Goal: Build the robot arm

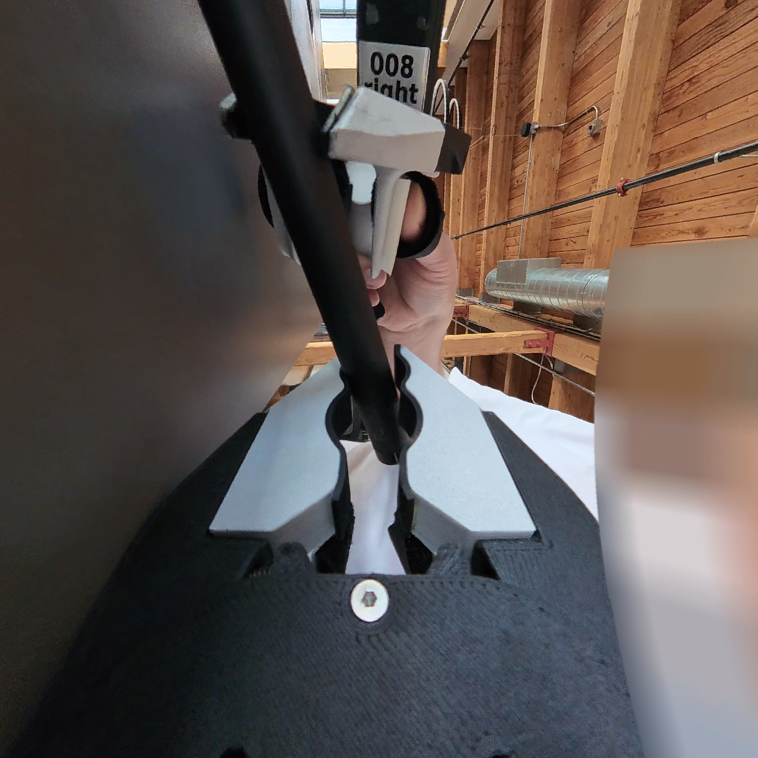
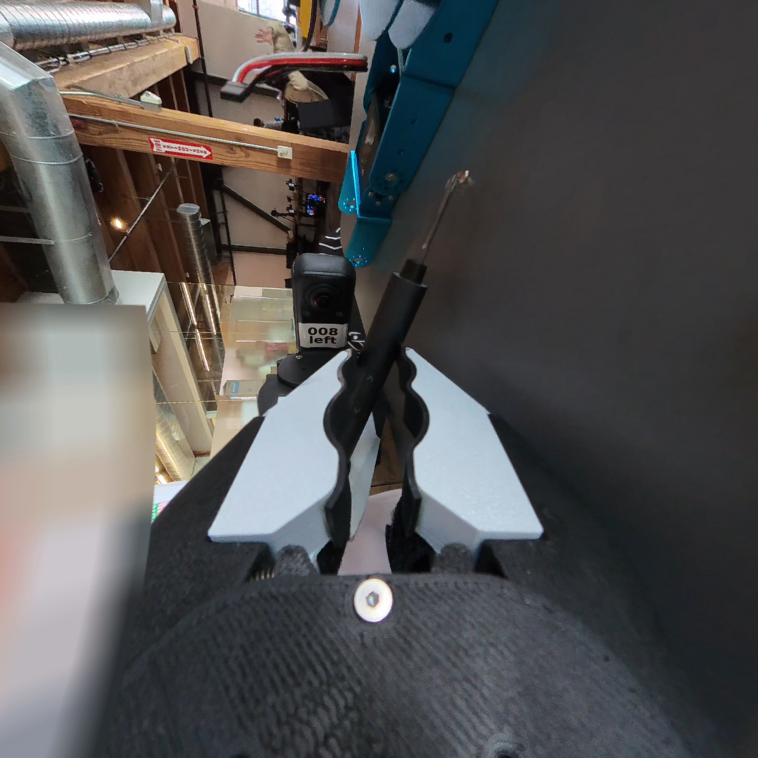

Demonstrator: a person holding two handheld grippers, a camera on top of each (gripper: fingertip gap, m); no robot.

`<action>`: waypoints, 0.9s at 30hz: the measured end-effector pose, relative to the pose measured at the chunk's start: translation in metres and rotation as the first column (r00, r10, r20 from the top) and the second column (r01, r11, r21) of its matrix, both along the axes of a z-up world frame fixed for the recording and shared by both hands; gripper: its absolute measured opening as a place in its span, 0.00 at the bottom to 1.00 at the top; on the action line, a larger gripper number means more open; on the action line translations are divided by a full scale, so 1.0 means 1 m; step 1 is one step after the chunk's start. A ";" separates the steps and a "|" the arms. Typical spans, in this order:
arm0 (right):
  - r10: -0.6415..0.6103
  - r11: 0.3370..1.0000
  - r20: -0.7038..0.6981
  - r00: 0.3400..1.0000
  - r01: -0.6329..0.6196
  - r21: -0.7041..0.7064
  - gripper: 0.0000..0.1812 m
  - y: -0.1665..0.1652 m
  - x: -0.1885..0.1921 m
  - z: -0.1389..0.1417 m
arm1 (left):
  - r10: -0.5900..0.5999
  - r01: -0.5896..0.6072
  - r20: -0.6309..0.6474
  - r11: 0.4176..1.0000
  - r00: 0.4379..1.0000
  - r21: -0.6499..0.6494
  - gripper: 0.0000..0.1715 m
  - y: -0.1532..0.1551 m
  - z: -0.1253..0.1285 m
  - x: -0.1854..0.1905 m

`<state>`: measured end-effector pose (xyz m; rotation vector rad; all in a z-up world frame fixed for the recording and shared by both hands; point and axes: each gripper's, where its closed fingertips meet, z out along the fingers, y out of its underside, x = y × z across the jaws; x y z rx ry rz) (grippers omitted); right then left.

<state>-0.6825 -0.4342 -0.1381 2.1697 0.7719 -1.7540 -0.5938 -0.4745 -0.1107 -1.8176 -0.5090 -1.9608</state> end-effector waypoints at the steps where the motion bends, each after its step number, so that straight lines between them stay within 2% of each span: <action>1: -0.002 1.000 -0.001 1.000 0.002 -0.005 0.11 0.000 0.001 0.000 | -0.002 0.002 -0.001 1.000 1.000 0.001 0.07 -0.001 0.000 0.001; 10: 0.020 0.999 -0.004 1.000 -0.020 -0.050 0.11 -0.007 0.009 0.002 | -0.018 0.018 -0.018 1.000 1.000 -0.016 0.07 -0.007 -0.003 0.012; 17: -0.012 0.978 -0.113 0.994 -0.012 -0.208 0.09 -0.013 0.006 0.025 | -0.031 0.036 -0.106 0.998 0.994 0.047 0.05 -0.008 0.002 0.017; 21: 0.042 0.983 -0.125 0.991 -0.063 -0.174 0.17 -0.024 0.008 0.029 | -0.039 0.045 -0.102 0.997 0.994 0.064 0.05 -0.006 0.007 0.020; 23: 0.046 0.987 -0.141 0.989 -0.067 -0.147 0.10 -0.025 0.007 0.033 | -0.024 0.030 -0.081 0.997 0.996 0.073 0.05 -0.003 0.010 0.021; 27: 0.092 0.985 -0.121 0.988 -0.108 -0.132 0.10 -0.026 0.013 0.035 | -0.046 0.053 -0.077 0.993 0.996 0.101 0.06 0.000 0.013 0.032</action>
